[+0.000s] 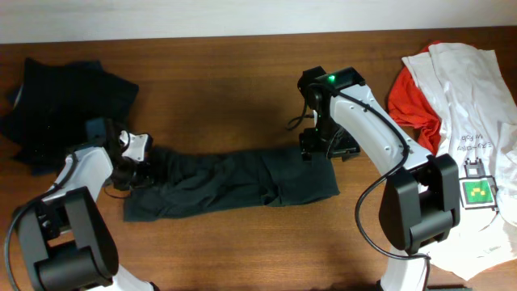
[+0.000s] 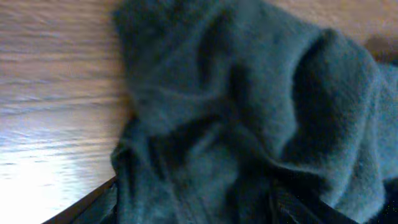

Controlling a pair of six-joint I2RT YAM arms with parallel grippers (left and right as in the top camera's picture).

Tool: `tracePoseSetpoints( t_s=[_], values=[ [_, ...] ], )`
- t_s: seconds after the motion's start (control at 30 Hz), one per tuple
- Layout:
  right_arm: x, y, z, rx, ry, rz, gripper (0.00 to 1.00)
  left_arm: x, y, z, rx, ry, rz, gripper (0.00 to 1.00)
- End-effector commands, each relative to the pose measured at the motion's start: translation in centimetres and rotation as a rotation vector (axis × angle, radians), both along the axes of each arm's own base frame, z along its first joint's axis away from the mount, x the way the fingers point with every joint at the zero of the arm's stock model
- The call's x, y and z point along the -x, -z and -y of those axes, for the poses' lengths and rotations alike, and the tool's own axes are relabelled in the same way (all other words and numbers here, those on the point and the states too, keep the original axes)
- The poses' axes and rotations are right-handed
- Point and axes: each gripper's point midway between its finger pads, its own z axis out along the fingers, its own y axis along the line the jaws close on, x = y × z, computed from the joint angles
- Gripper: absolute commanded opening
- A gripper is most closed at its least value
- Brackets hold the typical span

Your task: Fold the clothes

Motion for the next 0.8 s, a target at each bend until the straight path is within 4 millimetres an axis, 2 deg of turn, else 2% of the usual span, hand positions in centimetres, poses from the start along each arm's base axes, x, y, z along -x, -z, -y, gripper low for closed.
tracePoseSetpoints(
  t_s=[0.0, 0.07, 0.13, 0.17, 0.23, 0.3, 0.33, 0.43, 0.5, 0.53, 0.6, 0.67, 0.73, 0.77],
  values=[
    [-0.5, -0.1, 0.3, 0.013, -0.021, 0.013, 0.8, 2.8, 1.8, 1.3, 0.051, 0.022, -0.118, 0.67],
    [-0.5, -0.1, 0.3, 0.013, -0.021, 0.013, 0.8, 3.1, 1.7, 1.4, 0.058, 0.022, -0.133, 0.54],
    [-0.4, -0.1, 0.3, 0.013, -0.021, 0.013, 0.8, 2.9, 1.7, 1.4, 0.056, 0.022, -0.125, 0.22],
    [-0.4, -0.1, 0.3, 0.013, -0.021, 0.013, 0.8, 2.8, 1.7, 1.3, 0.055, 0.022, -0.12, 0.12],
    [-0.5, -0.1, 0.5, 0.022, -0.021, 0.016, 0.79, 2.4, 1.4, 1.1, 0.051, 0.019, -0.11, 0.04],
    [-0.8, -0.1, 1.4, 0.03, 0.002, 0.018, 0.79, 1.2, 0.4, 0.0, 0.034, -0.024, -0.093, 0.01],
    [-1.2, -0.2, 2.7, 0.031, 0.04, 0.018, 0.79, 0.1, -0.8, -2.2, -0.027, -0.09, -0.091, 0.01],
    [-1.9, -0.2, 6.7, 0.02, 0.084, 0.007, 0.79, -1.0, -4.7, -8.6, -0.216, -0.287, -0.11, 0.01],
    [-2.1, -0.2, 9.2, 0.014, 0.112, 0.001, 0.79, -1.5, -8.0, -11.2, -0.266, -0.354, -0.102, 0.01],
    [-2.1, -0.2, 10.0, 0.013, 0.131, 0.0, 0.8, -1.8, -9.2, -11.4, -0.262, -0.361, -0.094, 0.0],
    [-2.1, -0.2, 11.5, 0.012, 0.173, 0.001, 0.8, -2.1, -11.5, -10.6, -0.242, -0.343, -0.093, 0.01],
    [-2.1, -0.2, 12.3, 0.012, 0.197, 0.0, 0.8, -2.1, -12.6, -7.4, -0.172, -0.286, -0.119, 0.01],
    [-2.1, -0.2, 12.4, 0.013, 0.2, 0.0, 0.8, -2.2, -12.8, -2.8, -0.082, -0.215, -0.147, 0.01],
    [-2.1, -0.2, 12.4, 0.013, 0.199, 0.0, 0.8, -2.3, -12.9, 0.3, -0.042, -0.156, -0.158, 0.01]
  ],
)
